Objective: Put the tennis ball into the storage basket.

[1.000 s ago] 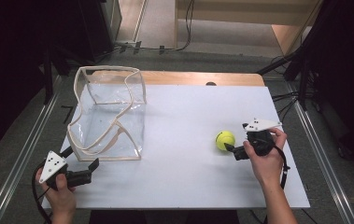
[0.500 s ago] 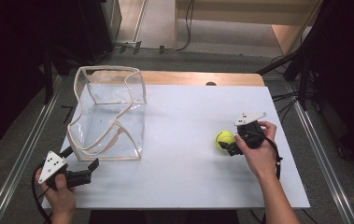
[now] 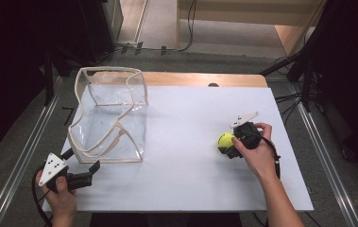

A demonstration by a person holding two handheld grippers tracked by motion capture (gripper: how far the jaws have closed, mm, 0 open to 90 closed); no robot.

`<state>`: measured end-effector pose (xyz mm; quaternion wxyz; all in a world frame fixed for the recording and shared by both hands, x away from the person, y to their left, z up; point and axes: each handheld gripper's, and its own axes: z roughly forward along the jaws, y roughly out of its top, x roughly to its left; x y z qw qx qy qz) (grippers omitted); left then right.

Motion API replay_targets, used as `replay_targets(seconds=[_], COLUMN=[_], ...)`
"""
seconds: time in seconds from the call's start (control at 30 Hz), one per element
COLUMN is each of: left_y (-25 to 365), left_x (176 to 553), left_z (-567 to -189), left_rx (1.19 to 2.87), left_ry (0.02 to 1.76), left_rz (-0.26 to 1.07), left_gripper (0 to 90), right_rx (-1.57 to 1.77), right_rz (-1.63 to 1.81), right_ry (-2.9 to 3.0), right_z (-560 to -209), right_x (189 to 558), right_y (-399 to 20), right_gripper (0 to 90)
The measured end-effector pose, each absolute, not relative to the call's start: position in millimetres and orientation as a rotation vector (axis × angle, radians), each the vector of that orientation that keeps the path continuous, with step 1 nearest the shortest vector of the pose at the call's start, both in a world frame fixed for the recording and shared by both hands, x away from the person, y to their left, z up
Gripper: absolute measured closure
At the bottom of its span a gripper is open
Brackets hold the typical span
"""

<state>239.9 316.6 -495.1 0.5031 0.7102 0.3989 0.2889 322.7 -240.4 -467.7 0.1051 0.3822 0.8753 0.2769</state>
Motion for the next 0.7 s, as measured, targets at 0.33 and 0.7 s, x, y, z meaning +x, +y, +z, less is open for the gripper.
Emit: replay_targets(seconds=[0.33, 0.7], left_y=[317, 317], left_x=[240, 240], left_z=[-495, -495], left_rx=[1.704, 1.712], left_ry=[0.961, 0.964], left_rz=[0.693, 0.695], left_gripper=[0.0, 0.0], right_rx=[1.150, 1.176], right_rz=[0.728, 0.672], right_ry=[2.637, 2.653], right_z=[-478, -483], right_x=[330, 334], right_y=[-233, -230], right_gripper=[0.0, 4.3])
